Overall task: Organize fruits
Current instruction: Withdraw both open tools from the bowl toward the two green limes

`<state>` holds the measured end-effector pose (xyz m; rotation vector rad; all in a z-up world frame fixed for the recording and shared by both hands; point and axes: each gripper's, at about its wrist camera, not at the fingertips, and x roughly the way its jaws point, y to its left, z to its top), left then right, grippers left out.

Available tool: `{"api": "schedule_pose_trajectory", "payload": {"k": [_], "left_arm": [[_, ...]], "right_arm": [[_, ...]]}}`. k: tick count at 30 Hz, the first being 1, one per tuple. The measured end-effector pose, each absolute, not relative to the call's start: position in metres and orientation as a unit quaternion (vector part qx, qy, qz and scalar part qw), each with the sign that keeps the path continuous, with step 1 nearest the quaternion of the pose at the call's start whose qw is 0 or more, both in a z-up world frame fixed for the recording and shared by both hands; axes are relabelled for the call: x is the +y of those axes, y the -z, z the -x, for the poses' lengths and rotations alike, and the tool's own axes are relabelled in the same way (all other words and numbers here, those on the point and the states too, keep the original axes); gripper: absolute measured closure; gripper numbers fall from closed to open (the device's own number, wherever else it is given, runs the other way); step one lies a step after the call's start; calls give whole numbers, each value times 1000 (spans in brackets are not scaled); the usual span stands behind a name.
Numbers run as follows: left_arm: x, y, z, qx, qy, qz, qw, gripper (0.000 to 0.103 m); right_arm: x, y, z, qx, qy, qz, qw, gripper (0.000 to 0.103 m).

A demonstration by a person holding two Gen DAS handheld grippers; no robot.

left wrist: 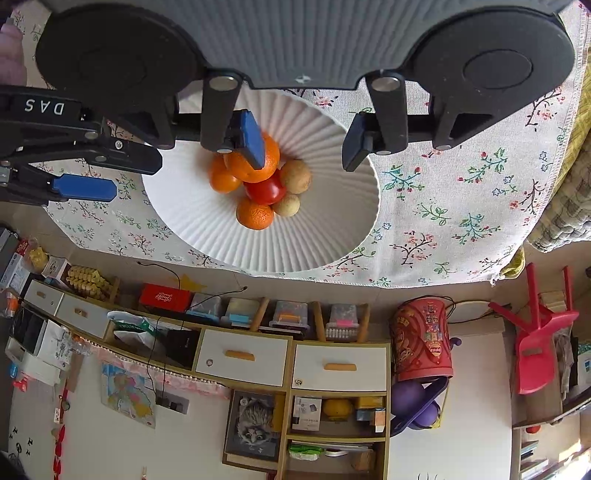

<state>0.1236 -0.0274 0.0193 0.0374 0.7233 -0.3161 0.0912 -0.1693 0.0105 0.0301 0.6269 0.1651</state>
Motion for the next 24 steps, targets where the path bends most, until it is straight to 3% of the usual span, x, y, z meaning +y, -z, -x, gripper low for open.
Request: {"api": "schedule_pose_trajectory", "payload": {"k": [8, 15, 24], "left_arm": [[-16, -20, -101, 358, 143, -22, 923, 56], [-5, -16, -84, 361, 133, -18, 923, 36], [3, -1, -69, 377, 127, -27, 917, 25]], "right_arm": [[-169, -12, -75, 308, -76, -19, 948, 29], [-166, -7, -59, 311, -68, -24, 948, 20], [-163, 1, -48, 317, -63, -15, 946, 9]]}}
